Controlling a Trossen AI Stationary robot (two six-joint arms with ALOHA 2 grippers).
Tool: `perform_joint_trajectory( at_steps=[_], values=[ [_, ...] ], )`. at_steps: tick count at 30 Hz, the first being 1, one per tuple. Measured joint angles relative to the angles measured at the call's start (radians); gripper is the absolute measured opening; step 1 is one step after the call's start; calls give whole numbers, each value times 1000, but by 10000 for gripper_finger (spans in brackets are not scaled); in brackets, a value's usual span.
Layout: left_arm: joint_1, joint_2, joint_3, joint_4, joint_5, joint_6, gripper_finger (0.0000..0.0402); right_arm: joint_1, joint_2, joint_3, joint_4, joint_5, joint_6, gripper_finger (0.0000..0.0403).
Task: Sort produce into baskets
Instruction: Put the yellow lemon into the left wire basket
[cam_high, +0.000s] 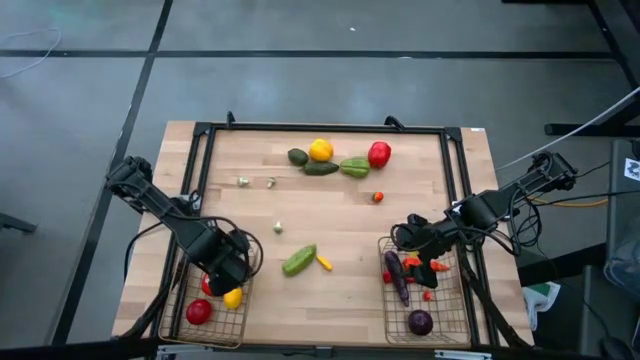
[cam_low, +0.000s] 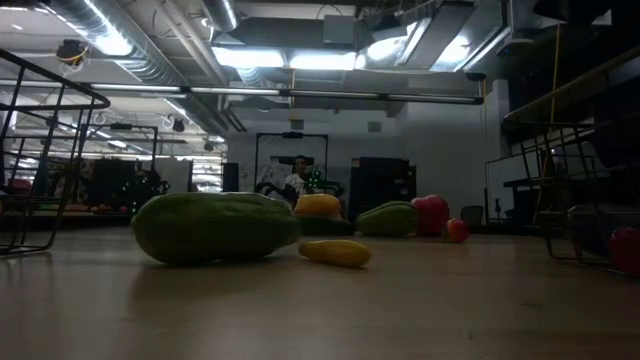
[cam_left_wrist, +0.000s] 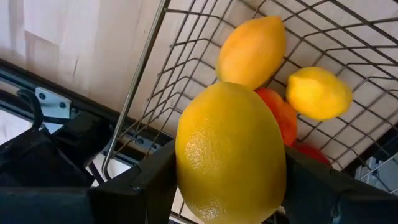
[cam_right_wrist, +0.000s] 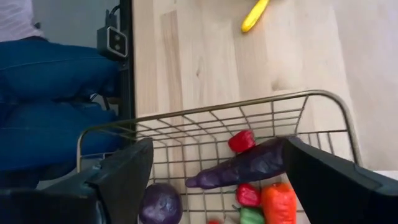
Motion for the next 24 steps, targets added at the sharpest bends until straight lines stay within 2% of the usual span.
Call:
perform_joint_trajectory(
  at_steps=[6, 11, 19, 24],
  values=[
    [1, 0, -12, 1, 19, -75, 230, 0, 0, 0, 0, 63, 0, 351],
    [1, 0, -14, 2, 78, -53, 235, 0, 0, 0, 0, 75, 0, 351],
    [1, 0, -14, 3, 98, -49, 295, 0, 0, 0, 0, 81, 0, 351],
    [4, 0, -14, 4, 98, -31, 305, -11, 0, 0, 43, 155, -34, 351]
  ],
)
